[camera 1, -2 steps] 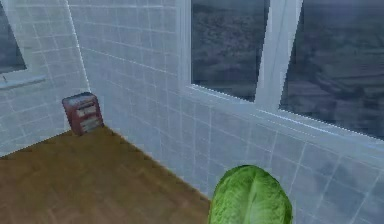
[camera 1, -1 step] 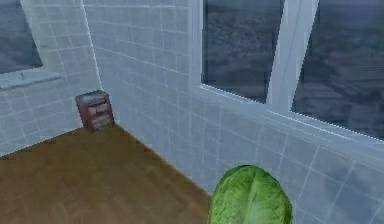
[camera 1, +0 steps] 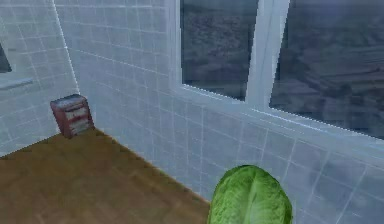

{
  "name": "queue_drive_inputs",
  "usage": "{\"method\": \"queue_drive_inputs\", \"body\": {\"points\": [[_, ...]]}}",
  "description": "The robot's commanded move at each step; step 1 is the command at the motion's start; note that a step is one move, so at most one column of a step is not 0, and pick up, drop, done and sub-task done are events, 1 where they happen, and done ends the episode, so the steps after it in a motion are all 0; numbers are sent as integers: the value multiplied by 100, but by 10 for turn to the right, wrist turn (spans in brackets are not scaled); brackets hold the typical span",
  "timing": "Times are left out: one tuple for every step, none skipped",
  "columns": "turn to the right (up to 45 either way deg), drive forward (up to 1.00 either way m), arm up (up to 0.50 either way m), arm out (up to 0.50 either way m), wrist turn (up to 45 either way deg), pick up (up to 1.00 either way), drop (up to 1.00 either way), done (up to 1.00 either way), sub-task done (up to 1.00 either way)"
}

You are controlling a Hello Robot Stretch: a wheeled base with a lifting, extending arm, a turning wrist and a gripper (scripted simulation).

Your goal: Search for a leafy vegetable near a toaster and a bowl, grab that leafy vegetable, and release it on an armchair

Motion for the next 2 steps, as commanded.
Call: {"method": "queue_drive_inputs", "body": {"points": [[0, 40, 0, 0, 0, 0, 0, 0, 0], [-210, 0, 0, 0, 0, 0, 0, 0, 0]]}}
